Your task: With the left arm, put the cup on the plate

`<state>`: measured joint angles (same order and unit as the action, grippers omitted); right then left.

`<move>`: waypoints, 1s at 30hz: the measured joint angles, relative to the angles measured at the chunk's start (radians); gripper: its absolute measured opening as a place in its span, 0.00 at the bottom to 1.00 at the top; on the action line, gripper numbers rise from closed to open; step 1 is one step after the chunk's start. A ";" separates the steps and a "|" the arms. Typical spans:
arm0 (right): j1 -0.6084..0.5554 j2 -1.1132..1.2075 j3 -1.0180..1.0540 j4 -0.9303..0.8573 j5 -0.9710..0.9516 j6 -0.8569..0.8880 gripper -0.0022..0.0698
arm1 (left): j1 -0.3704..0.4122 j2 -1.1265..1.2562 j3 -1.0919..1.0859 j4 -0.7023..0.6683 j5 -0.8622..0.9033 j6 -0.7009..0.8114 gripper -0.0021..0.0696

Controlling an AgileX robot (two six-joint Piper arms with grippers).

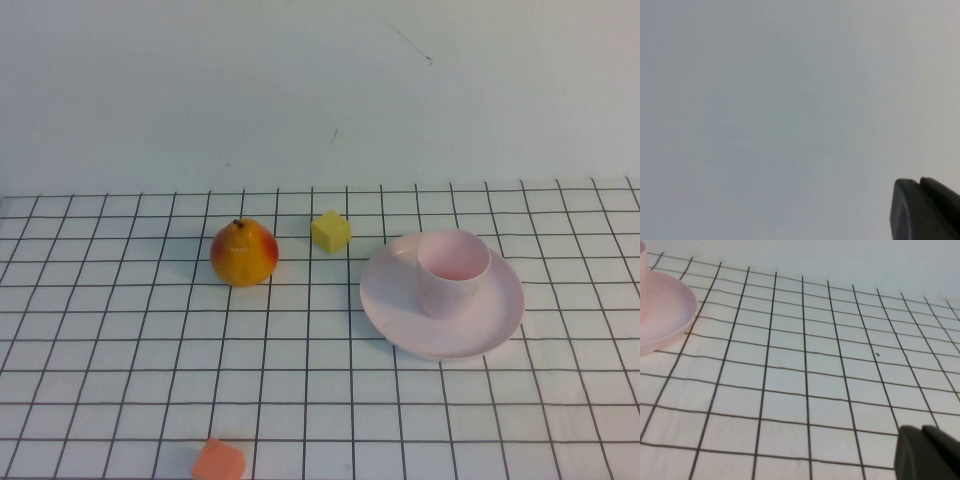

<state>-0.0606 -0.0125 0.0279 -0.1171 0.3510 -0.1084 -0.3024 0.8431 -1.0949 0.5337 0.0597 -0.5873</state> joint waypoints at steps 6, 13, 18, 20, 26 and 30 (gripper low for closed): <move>0.000 0.000 0.000 0.000 0.000 0.000 0.03 | 0.152 -0.364 0.438 -0.009 -0.018 -0.167 0.03; 0.000 0.000 0.000 0.000 0.000 0.000 0.03 | 0.315 -0.742 0.864 -0.007 -0.038 -0.253 0.03; 0.000 0.000 0.000 0.000 0.000 0.000 0.03 | 0.370 -0.852 1.022 -0.034 -0.043 -0.261 0.03; 0.000 0.000 0.000 0.000 0.002 0.000 0.03 | 0.375 -0.852 1.064 -0.040 -0.060 -0.261 0.03; 0.000 0.000 0.000 0.000 0.002 0.000 0.03 | 0.360 -0.852 1.120 -0.041 -0.068 -0.287 0.03; 0.000 0.000 0.000 0.000 0.002 0.000 0.03 | 0.353 -0.853 1.123 -0.041 -0.078 -0.338 0.03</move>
<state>-0.0606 -0.0125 0.0279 -0.1171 0.3529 -0.1084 0.0502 -0.0095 0.0280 0.4924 -0.0182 -0.9252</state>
